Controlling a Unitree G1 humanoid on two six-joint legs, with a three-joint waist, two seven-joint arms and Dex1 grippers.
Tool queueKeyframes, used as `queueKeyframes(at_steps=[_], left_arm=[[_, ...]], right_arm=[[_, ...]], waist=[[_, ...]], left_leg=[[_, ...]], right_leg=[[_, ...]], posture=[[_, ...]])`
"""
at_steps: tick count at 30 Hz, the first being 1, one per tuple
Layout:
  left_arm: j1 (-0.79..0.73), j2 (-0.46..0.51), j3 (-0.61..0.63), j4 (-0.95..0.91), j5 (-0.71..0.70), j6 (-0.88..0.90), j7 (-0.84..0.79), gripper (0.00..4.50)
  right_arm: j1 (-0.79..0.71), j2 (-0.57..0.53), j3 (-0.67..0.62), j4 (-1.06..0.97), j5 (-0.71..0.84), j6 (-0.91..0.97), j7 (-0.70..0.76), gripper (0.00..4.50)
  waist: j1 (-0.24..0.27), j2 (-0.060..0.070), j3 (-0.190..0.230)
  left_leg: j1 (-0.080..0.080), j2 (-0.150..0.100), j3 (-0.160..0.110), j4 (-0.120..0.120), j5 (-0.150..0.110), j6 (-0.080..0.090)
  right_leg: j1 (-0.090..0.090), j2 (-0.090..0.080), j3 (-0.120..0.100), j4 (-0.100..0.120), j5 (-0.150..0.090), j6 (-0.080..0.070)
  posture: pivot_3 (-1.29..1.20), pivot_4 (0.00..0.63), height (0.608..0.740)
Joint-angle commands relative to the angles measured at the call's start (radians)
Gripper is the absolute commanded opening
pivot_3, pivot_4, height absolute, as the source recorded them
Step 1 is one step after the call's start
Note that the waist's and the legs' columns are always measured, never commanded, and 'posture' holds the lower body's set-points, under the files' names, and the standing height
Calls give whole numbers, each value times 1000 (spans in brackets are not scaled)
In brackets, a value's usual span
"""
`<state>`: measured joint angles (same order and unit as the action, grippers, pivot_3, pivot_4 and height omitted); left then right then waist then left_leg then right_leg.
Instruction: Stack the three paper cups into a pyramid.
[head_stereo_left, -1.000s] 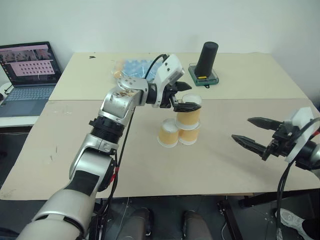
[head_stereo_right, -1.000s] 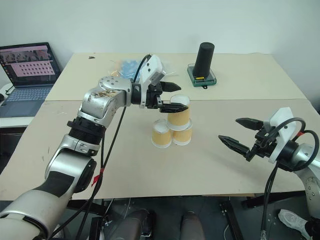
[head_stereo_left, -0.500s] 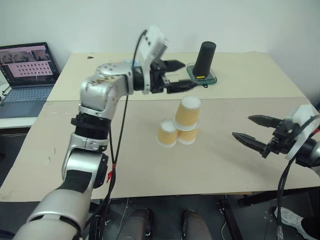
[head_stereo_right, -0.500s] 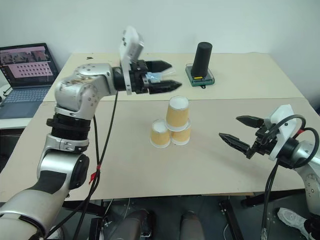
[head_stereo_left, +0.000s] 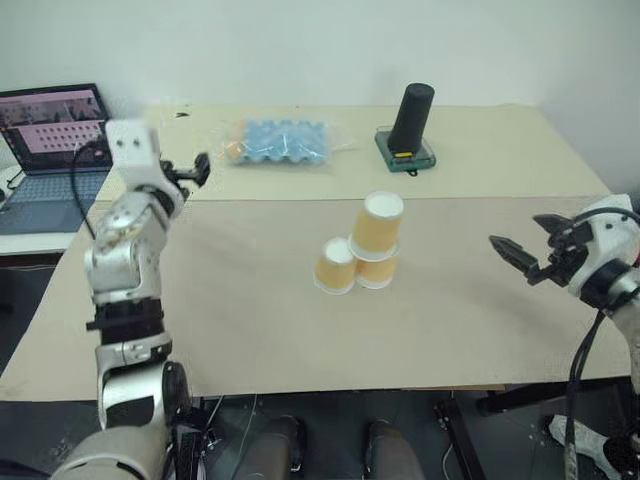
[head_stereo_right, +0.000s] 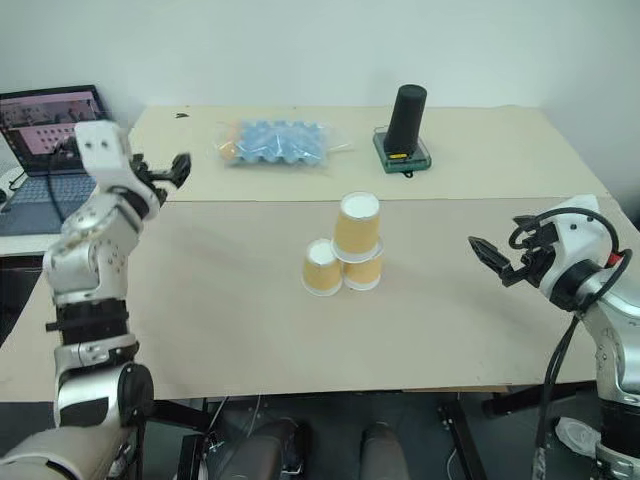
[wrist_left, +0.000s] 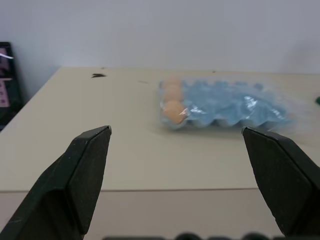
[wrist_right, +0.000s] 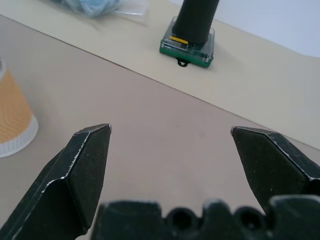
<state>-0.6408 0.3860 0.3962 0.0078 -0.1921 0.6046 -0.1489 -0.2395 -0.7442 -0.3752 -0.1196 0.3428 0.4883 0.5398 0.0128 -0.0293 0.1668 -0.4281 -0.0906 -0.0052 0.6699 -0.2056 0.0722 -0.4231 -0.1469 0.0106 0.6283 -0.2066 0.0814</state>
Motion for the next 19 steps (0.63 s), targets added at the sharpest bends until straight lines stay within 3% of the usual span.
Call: queueKeyframes(at_steps=[1, 8, 19], left_arm=[[144, -28, 79, -118, 10, -90, 76, 4470], [292, -108, 117, -136, -18, -177, 144, 4470], [344, -138, 126, -104, -59, -273, 149, 4470]], right_arm=[[-21, 80, 25, 88, -104, -50, -170, 4500], [-82, 220, 10, 249, -138, -179, -291, 4500], [-87, 243, 31, 325, -145, -262, -291, 4500]], waist=[[-1, 0, 0], [6, 0, 0], [-3, 0, 0]], left_leg=[[0, 0, 0, -1, -1, 1], [1, 0, 0, 0, -1, 1], [5, 0, 0, 0, -1, 1]], right_leg=[[0, 0, 0, -1, 0, 0], [-1, 1, -2, 1, 2, -2], [1, 2, -1, 1, 2, -2]], posture=[[0, 150, 726], [0, 150, 726], [0, 150, 726]])
